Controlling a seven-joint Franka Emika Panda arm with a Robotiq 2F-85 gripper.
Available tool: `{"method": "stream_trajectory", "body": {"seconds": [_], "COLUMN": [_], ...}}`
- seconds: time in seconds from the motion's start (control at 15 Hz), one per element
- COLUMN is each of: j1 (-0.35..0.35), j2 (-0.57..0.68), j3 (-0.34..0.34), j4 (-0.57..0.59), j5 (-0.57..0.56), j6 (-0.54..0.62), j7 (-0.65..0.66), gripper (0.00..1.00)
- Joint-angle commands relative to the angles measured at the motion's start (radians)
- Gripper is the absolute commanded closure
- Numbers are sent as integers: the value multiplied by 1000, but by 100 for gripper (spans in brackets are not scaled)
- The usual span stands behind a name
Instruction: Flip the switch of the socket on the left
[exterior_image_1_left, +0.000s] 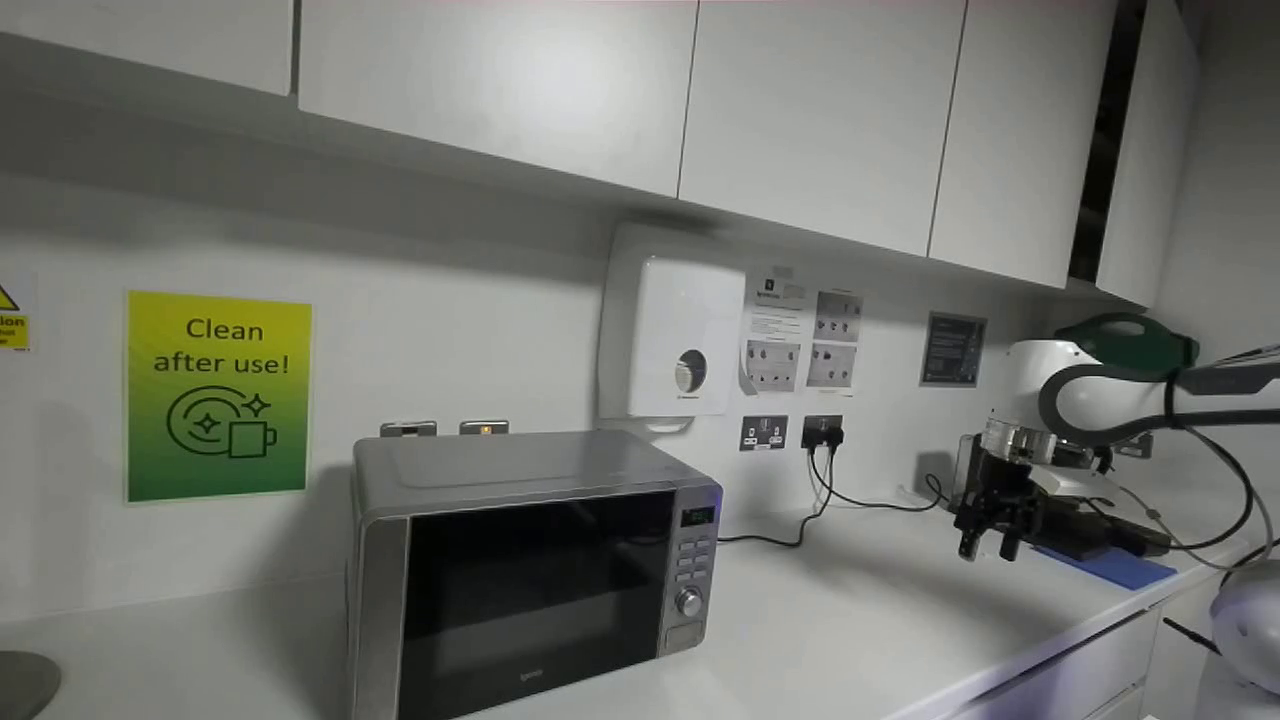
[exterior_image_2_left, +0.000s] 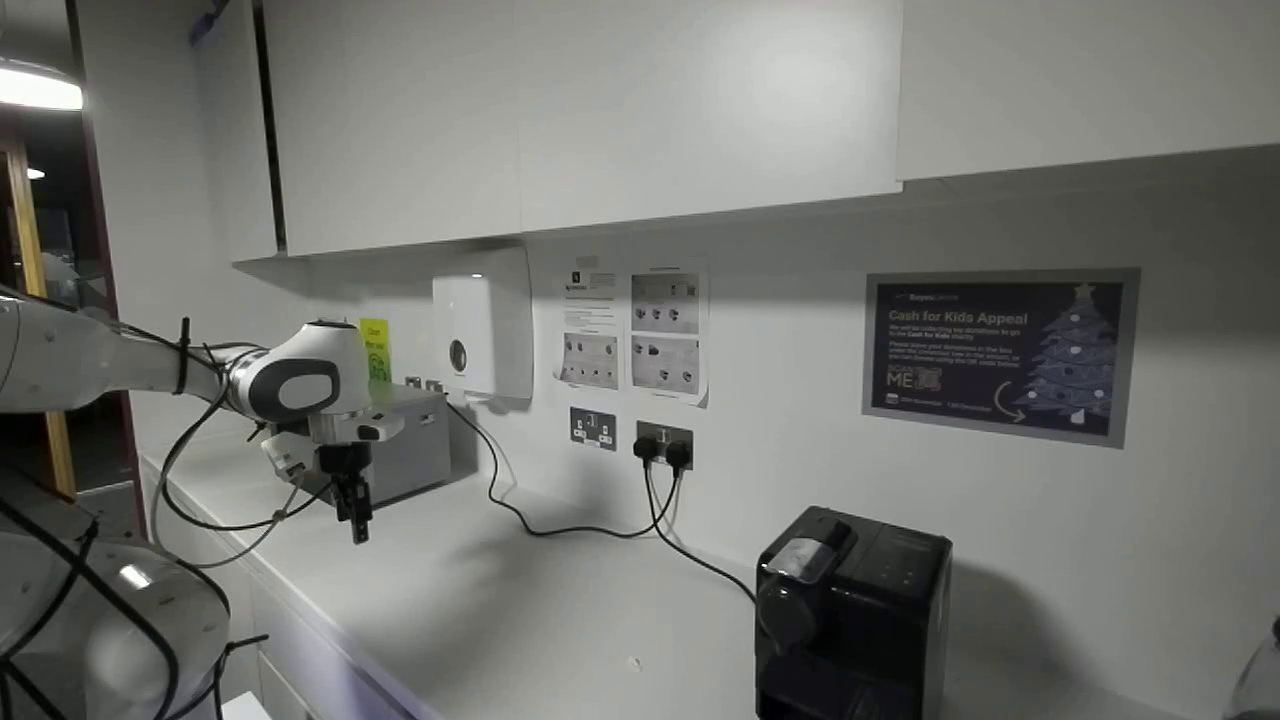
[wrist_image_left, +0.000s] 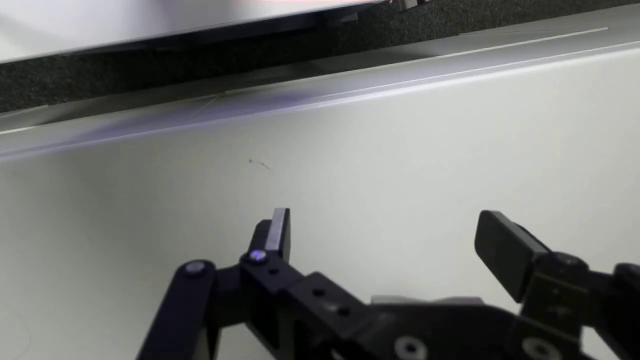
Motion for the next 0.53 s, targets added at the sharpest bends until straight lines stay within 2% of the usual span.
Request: {"method": "stream_trajectory", "body": {"seconds": [0.0,0.2,0.47], "j1": [-5,-17,-36], "j2": [2,29,121], "j3": [3,0,3], "j4": [2,6,32], "j5": [12,37,89], "j6": [2,58,214], "j7": [-4,15,49], "gripper": [0,0,0]}}
